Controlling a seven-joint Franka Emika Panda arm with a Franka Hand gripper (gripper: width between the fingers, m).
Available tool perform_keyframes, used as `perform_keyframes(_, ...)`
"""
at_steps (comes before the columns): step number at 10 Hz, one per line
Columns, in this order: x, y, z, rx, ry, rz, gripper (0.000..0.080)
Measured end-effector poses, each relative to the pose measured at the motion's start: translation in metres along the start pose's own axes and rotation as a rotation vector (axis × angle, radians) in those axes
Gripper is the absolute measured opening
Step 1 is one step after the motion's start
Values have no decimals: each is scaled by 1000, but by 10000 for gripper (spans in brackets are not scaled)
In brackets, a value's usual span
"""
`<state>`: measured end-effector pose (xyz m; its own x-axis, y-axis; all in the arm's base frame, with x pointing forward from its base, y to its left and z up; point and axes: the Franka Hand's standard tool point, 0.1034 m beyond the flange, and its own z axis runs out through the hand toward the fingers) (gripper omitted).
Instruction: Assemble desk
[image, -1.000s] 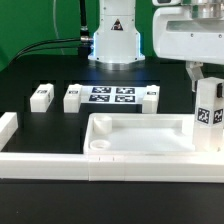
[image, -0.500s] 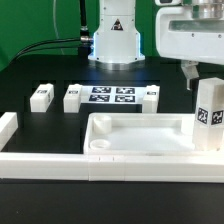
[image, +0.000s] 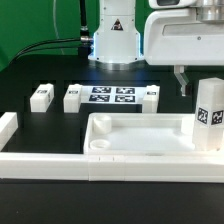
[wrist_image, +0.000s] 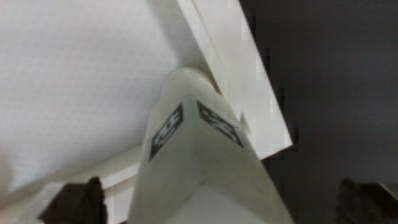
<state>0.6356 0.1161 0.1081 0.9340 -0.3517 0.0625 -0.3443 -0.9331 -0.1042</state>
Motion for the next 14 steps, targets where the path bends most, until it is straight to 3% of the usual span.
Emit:
perform_keyframes(4,1,3,2,-2,-4,-335,649)
perform_keyframes(7,1,3,2,-3,-4,-403,649)
perform_keyframes(9,1,3,2,-3,-4,-403,396)
perform_keyframes(10,2,4,2,-3,-3,-397,396)
perform_keyframes(11,2,4,2,-3,-4,-376,288)
perform_keyframes(14,3,6,2,-2,-2,-236,288)
